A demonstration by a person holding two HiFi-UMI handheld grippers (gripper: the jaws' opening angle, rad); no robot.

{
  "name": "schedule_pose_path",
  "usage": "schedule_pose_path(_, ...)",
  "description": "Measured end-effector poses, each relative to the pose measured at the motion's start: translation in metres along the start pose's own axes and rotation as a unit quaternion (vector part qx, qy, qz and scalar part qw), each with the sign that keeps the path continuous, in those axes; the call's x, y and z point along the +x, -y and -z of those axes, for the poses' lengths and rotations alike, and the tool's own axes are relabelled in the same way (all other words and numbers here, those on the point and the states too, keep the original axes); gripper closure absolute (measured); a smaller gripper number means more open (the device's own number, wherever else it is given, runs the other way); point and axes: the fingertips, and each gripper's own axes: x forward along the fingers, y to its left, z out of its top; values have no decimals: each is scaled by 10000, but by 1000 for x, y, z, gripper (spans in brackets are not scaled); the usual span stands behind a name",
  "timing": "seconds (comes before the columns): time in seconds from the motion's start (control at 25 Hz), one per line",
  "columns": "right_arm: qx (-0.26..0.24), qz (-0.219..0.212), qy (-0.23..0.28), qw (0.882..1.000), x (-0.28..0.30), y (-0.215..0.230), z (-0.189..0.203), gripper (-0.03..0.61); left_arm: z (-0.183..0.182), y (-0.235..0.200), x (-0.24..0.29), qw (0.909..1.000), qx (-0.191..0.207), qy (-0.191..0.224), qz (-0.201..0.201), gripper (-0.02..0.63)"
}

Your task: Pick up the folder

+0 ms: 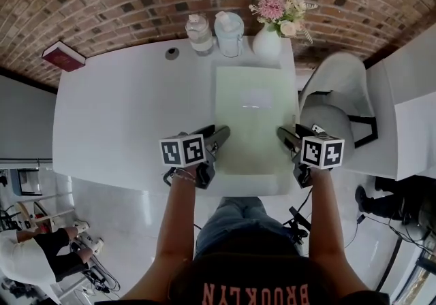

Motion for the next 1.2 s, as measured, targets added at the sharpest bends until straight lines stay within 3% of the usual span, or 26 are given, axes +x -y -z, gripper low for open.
schedule_pose_path(1.2,-632,-49,1091,9920,-78,-53,-50,325,-44,73,-64,9916,875,936,177,370)
